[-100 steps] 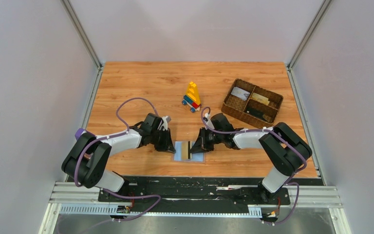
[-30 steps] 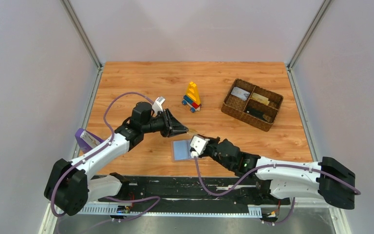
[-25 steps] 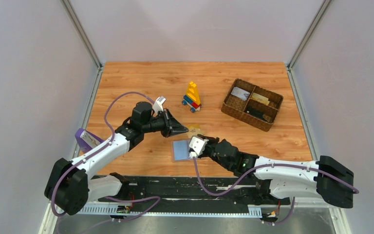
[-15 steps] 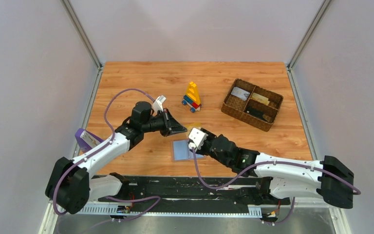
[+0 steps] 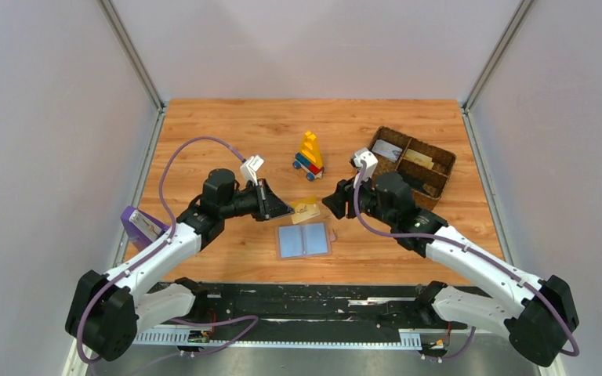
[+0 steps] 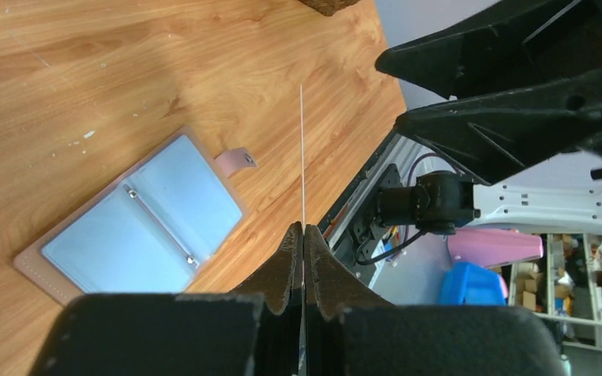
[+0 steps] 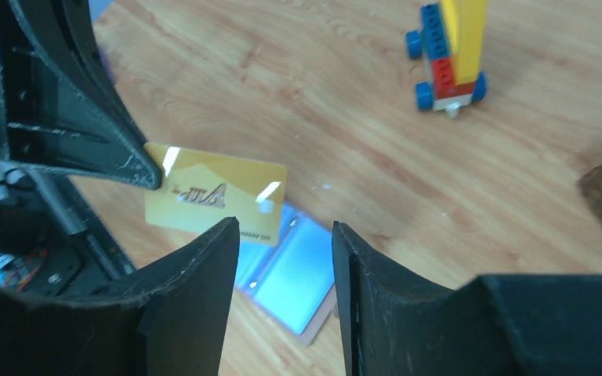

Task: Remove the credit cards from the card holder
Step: Place the credit card in the storage box.

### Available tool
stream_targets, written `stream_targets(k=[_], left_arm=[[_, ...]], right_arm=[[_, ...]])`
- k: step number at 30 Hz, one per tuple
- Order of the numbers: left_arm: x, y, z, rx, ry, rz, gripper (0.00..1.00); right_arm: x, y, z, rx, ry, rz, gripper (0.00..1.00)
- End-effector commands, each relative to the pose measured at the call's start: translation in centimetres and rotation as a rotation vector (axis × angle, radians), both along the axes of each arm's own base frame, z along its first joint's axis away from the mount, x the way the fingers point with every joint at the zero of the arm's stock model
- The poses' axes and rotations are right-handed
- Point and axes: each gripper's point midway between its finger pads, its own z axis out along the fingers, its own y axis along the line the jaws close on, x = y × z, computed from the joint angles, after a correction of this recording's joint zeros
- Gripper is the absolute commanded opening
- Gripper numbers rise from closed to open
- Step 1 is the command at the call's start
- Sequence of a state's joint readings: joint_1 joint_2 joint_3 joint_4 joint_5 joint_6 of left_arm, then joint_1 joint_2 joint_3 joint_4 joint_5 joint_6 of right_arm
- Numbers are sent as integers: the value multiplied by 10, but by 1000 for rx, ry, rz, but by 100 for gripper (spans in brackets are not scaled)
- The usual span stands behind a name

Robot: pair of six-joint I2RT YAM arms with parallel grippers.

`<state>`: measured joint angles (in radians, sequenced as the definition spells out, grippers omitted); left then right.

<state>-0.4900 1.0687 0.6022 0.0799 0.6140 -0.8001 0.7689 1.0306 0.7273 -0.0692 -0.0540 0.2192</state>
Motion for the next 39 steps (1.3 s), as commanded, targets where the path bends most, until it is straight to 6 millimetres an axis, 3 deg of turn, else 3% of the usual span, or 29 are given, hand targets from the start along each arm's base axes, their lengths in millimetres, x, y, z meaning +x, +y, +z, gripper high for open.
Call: stream_targets(k=[1, 4, 9, 11, 17, 22, 24, 28, 29, 33, 39], left_arm=[[-4, 0, 16, 6, -131, -70, 0], [-14, -3, 19, 14, -136, -153, 0], [-38, -4, 13, 40, -52, -311, 0], [-44, -5, 19, 23, -58, -356, 0], [-54, -5, 27, 11, -69, -424, 0], [-59, -5, 26, 6, -69, -457, 0], [-60, -5, 27, 3, -75, -464, 0], [-56, -5, 27, 11, -75, -454, 0], [-54, -5, 28, 16, -74, -442, 4], [-33, 0, 29, 77, -86, -317, 39], [-6, 15, 47, 66, -141, -121, 62]], right_arm=[[-33, 20, 22, 133, 140, 206, 49], [-46, 26, 24, 91, 105, 345, 53], [-42, 29, 35, 19, 38, 416, 58], [-49, 36, 36, 11, 25, 505, 59], [-70, 56, 21, 10, 182, 736, 56], [-76, 62, 8, 9, 252, 788, 54], [-78, 61, 4, 8, 262, 795, 48], [-81, 61, 4, 18, 283, 797, 8], [-80, 61, 3, 21, 291, 787, 1], [-68, 62, 8, 84, 364, 652, 0], [-27, 53, 39, 270, 372, 309, 0]])
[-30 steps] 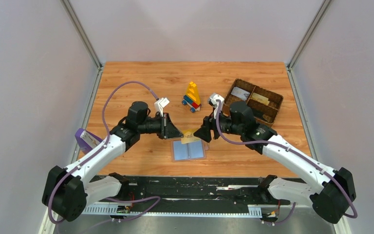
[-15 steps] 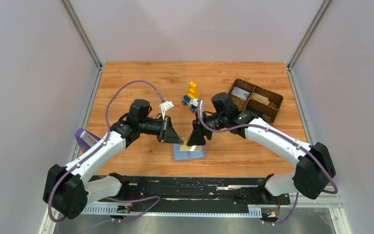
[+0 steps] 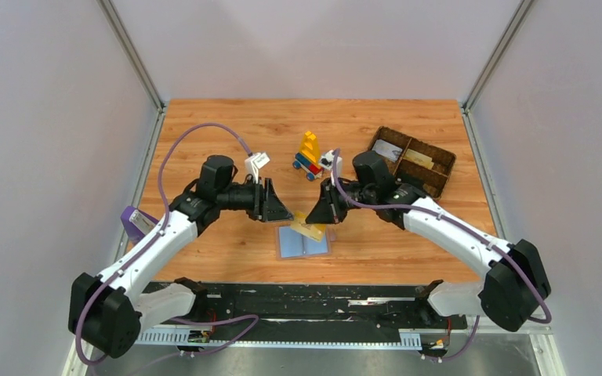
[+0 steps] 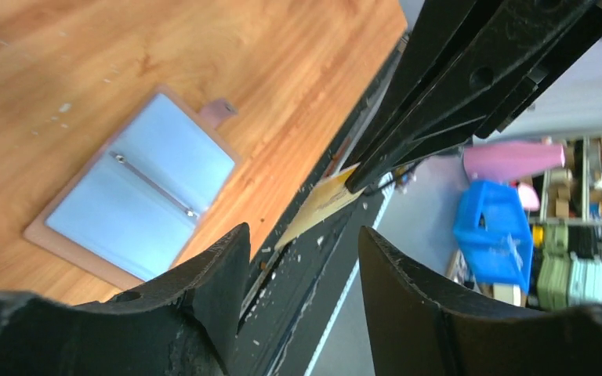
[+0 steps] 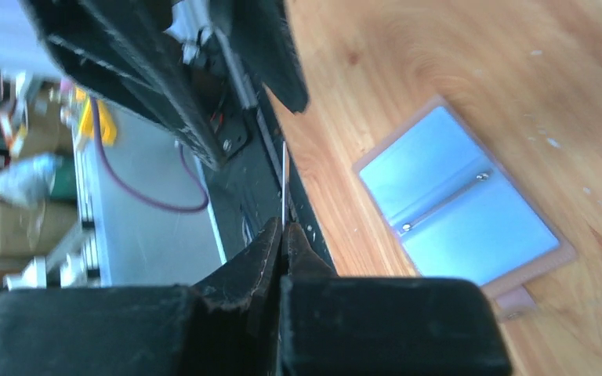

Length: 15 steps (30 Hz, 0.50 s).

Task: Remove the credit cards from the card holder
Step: Place the credit card in the storage box.

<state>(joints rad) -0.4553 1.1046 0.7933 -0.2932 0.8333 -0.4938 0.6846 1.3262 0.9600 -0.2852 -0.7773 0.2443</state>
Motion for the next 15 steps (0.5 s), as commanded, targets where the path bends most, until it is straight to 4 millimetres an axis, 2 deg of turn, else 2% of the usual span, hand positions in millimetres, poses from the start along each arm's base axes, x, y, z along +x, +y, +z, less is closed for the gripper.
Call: stream_targets(k=[1, 4, 8, 9, 10, 11, 12, 13, 14, 15], left_arm=[[27, 6, 38, -70, -116, 154, 63], [27, 5, 47, -125, -123, 176, 69], [30, -4, 63, -250, -139, 175, 70], [28, -5, 59, -267, -98, 181, 70], [30, -7, 66, -308, -96, 180, 70], [31, -9, 60, -315, -76, 181, 69], [32, -11, 67, -351, -77, 176, 69], [33, -13, 61, -356, -59, 174, 69], [33, -15, 68, -390, -67, 162, 69], [34, -16, 63, -393, -48, 156, 68]], right_arm=[[42, -3, 53, 162, 4, -336, 0], [50, -9, 69, 264, 35, -462, 0], [54, -15, 89, 445, 99, -580, 0], [57, -17, 93, 478, 115, -621, 0], [58, -18, 97, 508, 124, -652, 0], [61, -19, 99, 531, 139, -688, 0], [62, -20, 102, 556, 151, -716, 0], [61, -19, 105, 580, 157, -732, 0], [64, -20, 107, 605, 170, -774, 0], [64, -19, 108, 625, 185, -795, 0]])
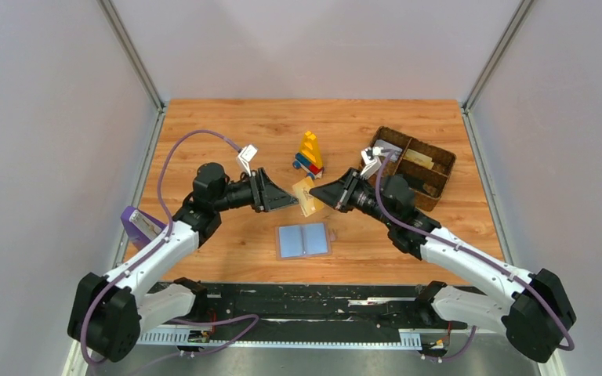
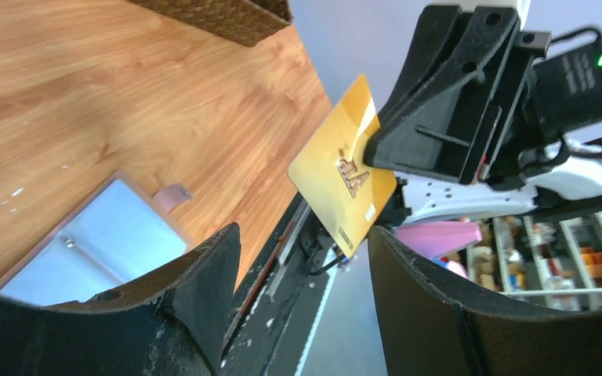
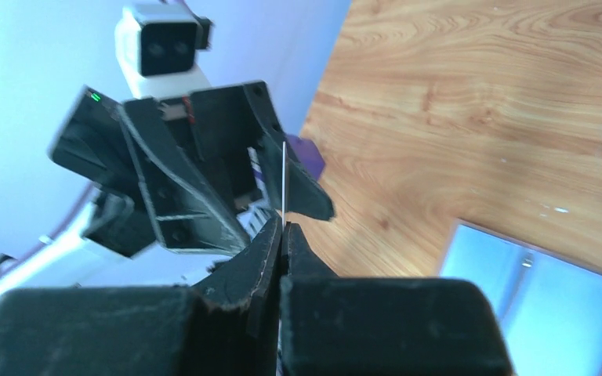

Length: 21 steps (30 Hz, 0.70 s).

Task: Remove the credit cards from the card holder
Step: Place the credit card in the storage box.

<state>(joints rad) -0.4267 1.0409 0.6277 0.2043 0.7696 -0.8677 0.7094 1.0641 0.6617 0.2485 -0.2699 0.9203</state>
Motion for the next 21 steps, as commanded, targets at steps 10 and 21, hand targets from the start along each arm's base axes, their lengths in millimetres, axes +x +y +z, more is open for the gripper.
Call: stream_targets(k=[10, 21], left_arm=[[2, -23, 37, -231, -52, -96, 27], [-11, -18, 26, -137, -74, -160, 0]], right_arm=[[11, 7, 46, 322, 41, -207, 2], [-19, 3, 24, -56, -262, 189, 42]])
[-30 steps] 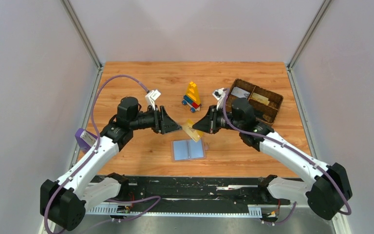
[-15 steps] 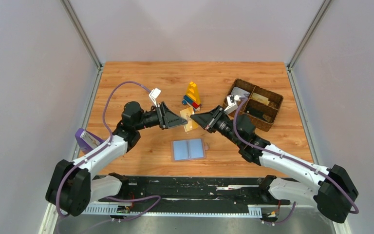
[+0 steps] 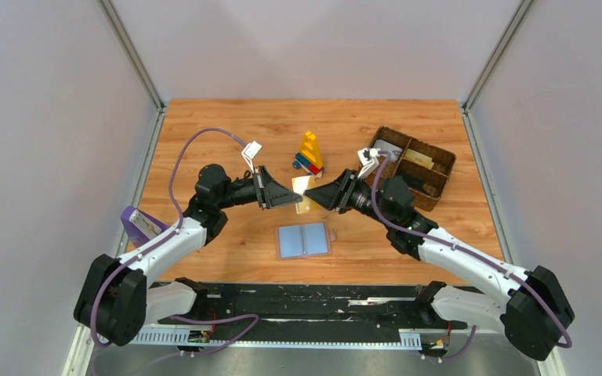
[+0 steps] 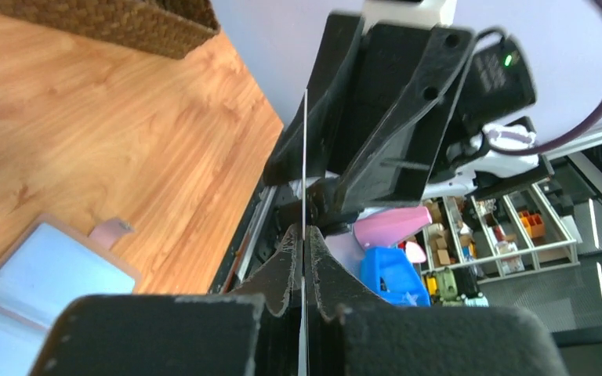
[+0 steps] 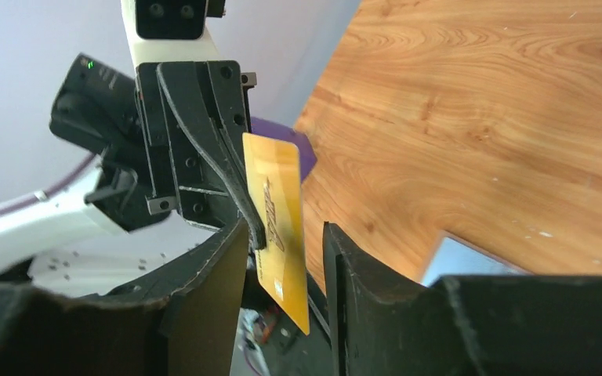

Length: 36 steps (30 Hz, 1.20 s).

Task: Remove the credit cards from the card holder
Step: Place the credit card in the storage box.

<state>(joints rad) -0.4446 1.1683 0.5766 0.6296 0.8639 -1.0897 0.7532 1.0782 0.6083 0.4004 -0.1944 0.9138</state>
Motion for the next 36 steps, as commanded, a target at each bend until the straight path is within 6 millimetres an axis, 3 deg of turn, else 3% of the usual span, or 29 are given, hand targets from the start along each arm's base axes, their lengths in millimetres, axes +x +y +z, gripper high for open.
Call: stream_targets(k=[1, 4, 6, 10, 18, 36], left_arm=[[-15, 3, -3, 68, -67, -82, 0], [-25, 4, -6, 126, -81, -166, 0], [-35, 8, -19, 184, -31, -216, 0], [-48, 13, -24, 231, -45, -293, 0], [-56, 16, -25, 268, -37, -351, 0], [-61, 15, -29, 267, -32, -371, 0]], right_arm=[[-22, -7, 23, -140, -219, 246, 43], [-26, -19, 20, -225, -280, 340, 46], [-27, -27, 12, -274, -263, 392, 46], [-32, -33, 15, -277, -266, 518, 43], [-37, -21, 16, -240, -228, 698, 38], [-32, 4, -11, -251, -143, 807, 36]])
